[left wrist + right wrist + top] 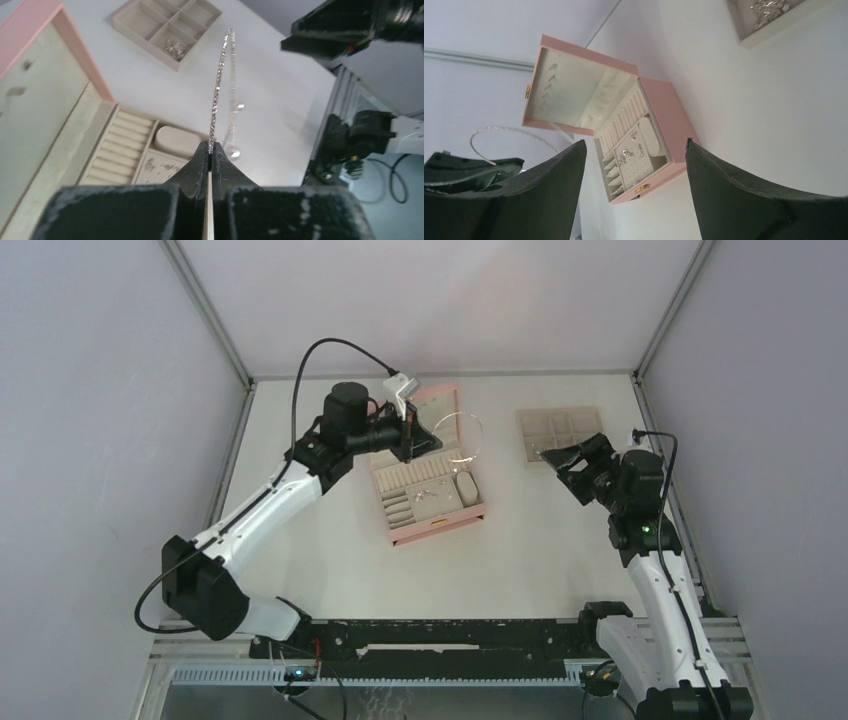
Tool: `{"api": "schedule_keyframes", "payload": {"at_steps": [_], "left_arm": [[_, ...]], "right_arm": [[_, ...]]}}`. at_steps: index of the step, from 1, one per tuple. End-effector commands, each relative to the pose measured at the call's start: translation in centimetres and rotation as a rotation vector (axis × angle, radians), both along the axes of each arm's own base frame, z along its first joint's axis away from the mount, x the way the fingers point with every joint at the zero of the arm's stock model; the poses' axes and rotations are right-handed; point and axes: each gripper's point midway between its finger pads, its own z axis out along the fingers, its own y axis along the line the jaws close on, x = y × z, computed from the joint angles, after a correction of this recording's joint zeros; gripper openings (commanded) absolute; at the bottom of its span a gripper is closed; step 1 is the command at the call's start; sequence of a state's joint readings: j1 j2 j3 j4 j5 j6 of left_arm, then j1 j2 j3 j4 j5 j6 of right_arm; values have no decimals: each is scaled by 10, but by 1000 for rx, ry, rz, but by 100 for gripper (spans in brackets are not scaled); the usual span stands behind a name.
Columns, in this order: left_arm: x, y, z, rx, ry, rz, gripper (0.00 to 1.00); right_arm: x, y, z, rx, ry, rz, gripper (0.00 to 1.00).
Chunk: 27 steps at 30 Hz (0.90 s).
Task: Organize the mixed jewelry
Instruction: Place the jewelry in the jewelry box.
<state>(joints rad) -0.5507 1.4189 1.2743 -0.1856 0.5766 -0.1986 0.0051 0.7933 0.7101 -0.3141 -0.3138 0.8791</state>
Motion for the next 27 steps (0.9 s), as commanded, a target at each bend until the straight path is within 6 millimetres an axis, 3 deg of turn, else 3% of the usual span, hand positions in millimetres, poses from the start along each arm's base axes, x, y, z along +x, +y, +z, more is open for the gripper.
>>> {"api": "schedule_keyframes", "payload": {"at_steps": [1,5,12,18,27], "left_arm": [[16,27,3,63,-206,54,0],[12,37,-6,29,-209,-29,0],[33,58,-24,52,-186,-35,0],[53,59,-39,77,-153,-9,0],[87,59,-44,64,-129,54,0]], "right_arm": [[8,-12,18,-39,-53,-15,81],[11,-12,13,-34,-37,-3,81],[16,-13,9,-36,-31,4,81],[20,-13,6,-36,-25,10,81],[25,-13,3,-28,-17,13,81]]}}
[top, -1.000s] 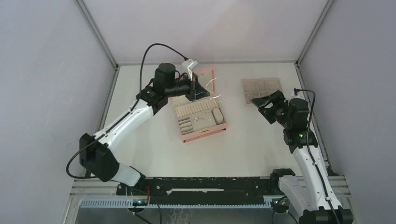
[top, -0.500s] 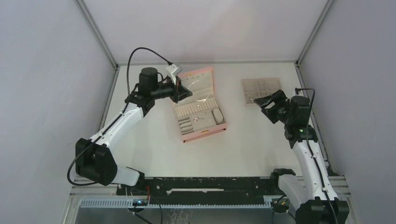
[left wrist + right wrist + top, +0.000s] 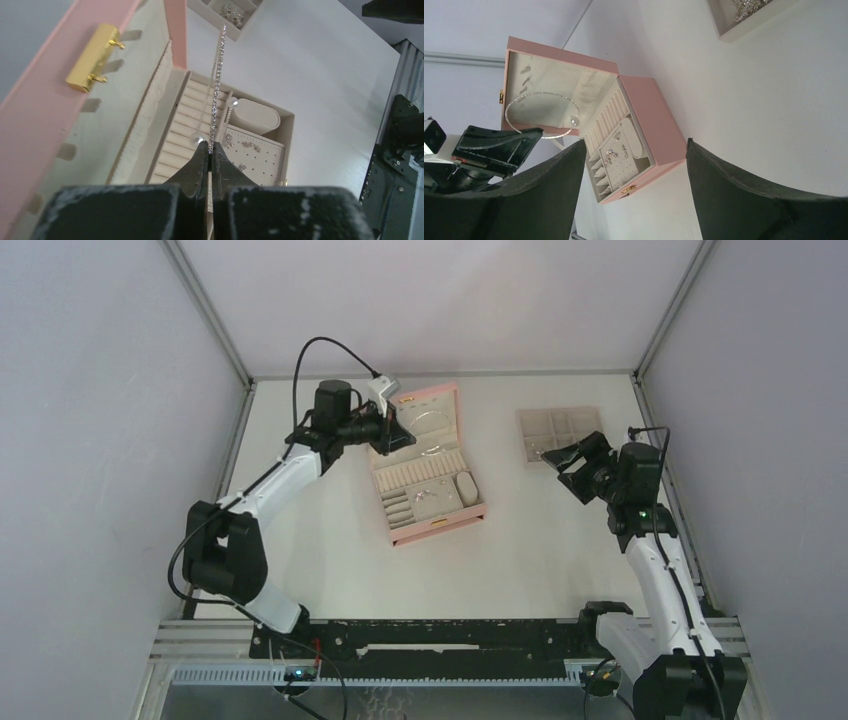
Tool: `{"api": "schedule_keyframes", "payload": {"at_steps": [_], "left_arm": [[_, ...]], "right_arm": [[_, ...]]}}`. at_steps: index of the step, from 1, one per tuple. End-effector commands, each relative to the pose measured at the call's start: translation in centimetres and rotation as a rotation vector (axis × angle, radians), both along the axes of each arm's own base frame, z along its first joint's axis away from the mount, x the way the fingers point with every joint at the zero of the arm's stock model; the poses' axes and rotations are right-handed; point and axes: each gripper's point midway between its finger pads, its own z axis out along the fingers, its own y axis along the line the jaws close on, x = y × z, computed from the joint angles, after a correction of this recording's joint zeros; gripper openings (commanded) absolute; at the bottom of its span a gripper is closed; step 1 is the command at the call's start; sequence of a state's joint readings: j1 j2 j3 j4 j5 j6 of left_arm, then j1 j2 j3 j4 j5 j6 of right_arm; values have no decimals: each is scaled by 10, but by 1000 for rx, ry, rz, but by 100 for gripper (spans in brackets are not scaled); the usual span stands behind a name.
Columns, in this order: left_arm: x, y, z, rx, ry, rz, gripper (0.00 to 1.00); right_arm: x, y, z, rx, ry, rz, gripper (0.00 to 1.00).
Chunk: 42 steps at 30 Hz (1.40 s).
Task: Organize the mixed jewelry
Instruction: Place the jewelry in the jewelry box.
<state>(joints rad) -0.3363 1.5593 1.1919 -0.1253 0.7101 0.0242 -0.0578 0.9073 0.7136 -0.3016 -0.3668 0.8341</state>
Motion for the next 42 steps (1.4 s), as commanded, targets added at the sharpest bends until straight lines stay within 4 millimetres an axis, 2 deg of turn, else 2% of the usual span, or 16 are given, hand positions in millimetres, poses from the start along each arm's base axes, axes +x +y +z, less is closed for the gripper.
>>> {"api": "schedule_keyframes", "payload": {"at_steps": [1,11,23,29,42], "left_arm": [[30,0,36,-46,-116,36,0],[57,5,35,-70,-70,115,0],[61,6,19,-89,1,143,0],[66,2,19,-123,26,156,0],[62,2,13,-147,64,171,0]], "right_arm": [[12,-1,28,-14,-97,10,81],[17,1,26,4,-91,19,81],[20,1,23,6,-85,24,81],[19,1,23,4,-82,25,81],[20,2,21,7,-78,28,81]]}}
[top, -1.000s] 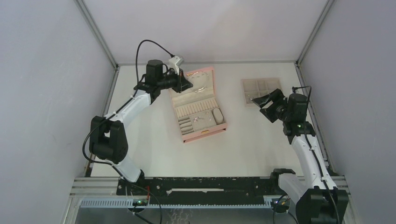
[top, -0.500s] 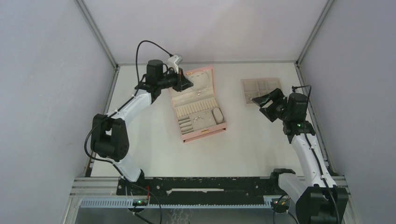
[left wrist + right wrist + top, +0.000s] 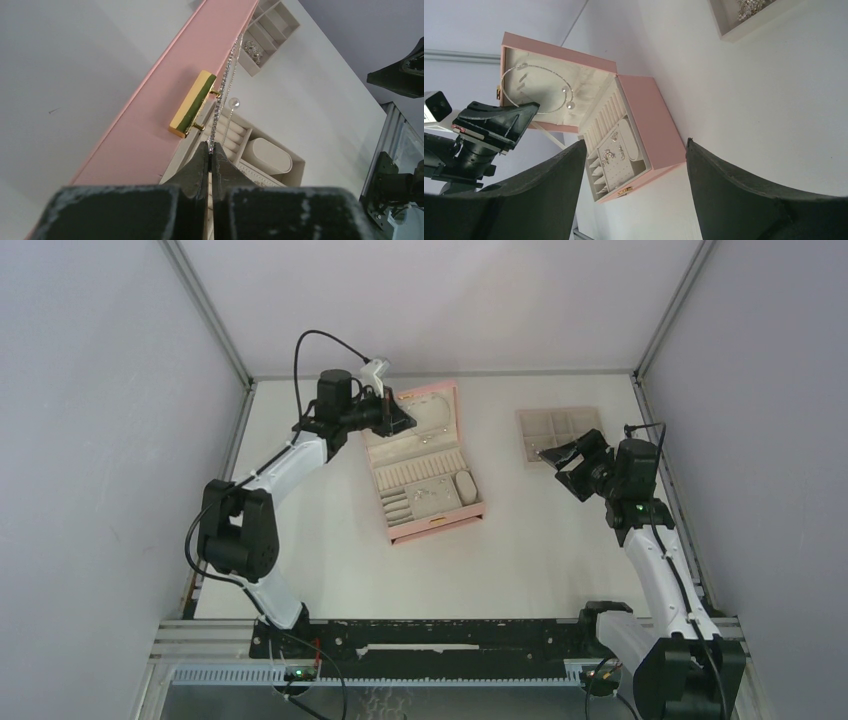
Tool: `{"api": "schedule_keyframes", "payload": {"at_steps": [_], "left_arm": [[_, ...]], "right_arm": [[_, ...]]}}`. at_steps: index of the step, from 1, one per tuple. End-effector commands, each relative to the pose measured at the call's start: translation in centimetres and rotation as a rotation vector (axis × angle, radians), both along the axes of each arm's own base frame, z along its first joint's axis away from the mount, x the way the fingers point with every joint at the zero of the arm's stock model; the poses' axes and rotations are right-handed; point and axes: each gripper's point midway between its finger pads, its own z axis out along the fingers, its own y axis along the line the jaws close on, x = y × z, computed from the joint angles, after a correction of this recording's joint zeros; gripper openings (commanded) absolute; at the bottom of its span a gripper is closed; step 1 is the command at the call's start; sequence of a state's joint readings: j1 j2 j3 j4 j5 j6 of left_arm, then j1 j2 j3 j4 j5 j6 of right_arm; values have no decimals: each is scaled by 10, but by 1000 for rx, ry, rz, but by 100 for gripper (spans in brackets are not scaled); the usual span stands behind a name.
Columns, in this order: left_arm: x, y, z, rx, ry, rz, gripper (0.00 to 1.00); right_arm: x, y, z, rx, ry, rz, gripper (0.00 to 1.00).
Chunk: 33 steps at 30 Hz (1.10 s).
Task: Organize the mixed jewelry
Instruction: Place the jewelry in the jewelry box.
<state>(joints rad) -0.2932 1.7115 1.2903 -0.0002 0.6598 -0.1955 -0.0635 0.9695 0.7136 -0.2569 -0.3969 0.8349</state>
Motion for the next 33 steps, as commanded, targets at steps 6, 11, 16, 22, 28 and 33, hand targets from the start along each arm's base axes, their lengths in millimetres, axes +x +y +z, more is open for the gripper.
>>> {"api": "schedule_keyframes", "payload": {"at_steps": [6,11,16,22,28,33], "left_arm": [[8,-3,14,-72,-3,25,0],[7,-3,11,-76,11,32,0],[4,-1,5,-76,18,46,0],[2,0,2,-79,24,54,0],[0,0,1,-87,32,58,0],[2,-2,4,-106,49,56,0]], "right_arm": [[11,0,30,-5,-97,8,81],[11,0,30,-6,-97,10,81],[10,0,29,-7,-95,11,81],[10,0,29,-10,-94,12,81],[10,0,28,-10,-90,13,81],[9,0,28,-11,-92,15,81]]}}
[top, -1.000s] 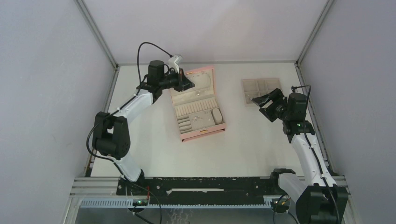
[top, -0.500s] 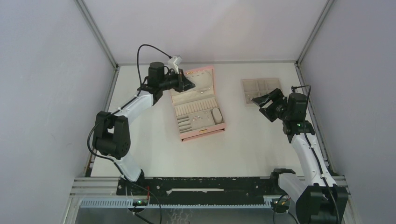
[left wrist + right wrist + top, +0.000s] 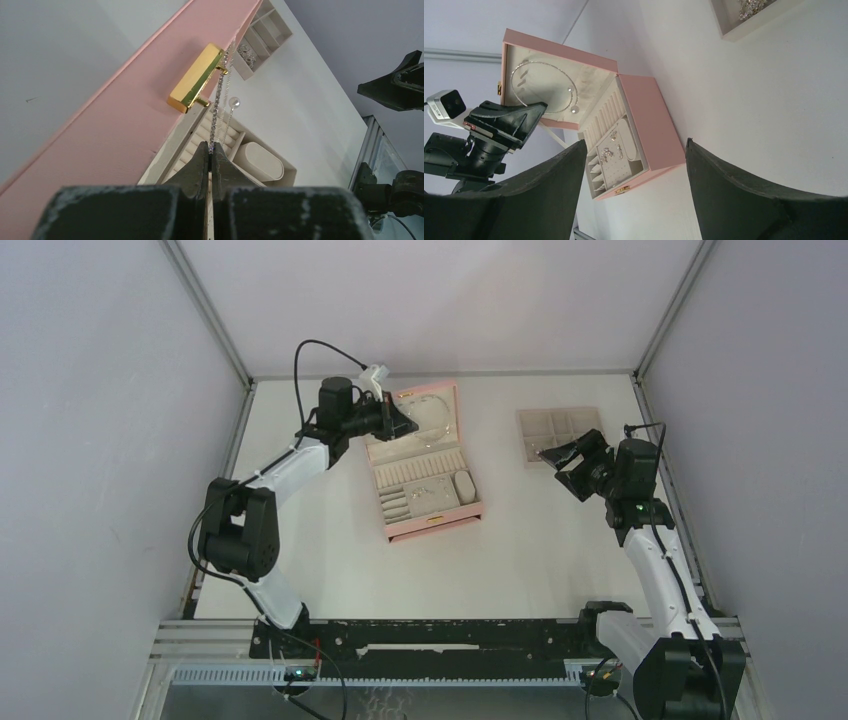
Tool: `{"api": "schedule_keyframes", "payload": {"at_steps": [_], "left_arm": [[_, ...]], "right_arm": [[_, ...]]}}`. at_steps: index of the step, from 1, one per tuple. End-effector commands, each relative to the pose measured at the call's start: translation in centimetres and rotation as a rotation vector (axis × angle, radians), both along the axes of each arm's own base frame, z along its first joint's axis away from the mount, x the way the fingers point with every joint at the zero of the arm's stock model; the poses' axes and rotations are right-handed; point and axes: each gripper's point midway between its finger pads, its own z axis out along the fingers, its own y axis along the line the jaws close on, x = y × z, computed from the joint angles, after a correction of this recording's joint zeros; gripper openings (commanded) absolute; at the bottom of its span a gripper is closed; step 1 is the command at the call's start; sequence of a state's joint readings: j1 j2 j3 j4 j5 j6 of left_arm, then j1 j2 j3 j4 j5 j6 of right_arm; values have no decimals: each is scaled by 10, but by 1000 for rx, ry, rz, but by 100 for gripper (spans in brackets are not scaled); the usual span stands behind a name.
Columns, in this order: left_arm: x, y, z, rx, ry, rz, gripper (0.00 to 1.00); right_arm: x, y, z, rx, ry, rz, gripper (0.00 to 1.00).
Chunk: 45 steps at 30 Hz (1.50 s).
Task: Organize the mixed jewelry
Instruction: Place the jewelry in the jewelry box.
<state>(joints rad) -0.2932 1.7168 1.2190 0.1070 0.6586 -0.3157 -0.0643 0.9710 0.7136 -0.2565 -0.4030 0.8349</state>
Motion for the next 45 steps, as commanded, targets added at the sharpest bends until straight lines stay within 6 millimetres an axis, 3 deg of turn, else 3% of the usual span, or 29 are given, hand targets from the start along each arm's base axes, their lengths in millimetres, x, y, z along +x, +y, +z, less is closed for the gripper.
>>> {"api": "schedule_keyframes", "payload": {"at_steps": [1,36,45], "left_arm": [[4,1,16,-35,-15,20,0],[2,16,21,39,6,50,0],[6,20,33,49,-5,74,0]], "right_arm": [[9,-1,28,-14,-90,9,81],[5,0,27,-18,-86,12,81],[6,1,26,-10,-80,18,80]]}}
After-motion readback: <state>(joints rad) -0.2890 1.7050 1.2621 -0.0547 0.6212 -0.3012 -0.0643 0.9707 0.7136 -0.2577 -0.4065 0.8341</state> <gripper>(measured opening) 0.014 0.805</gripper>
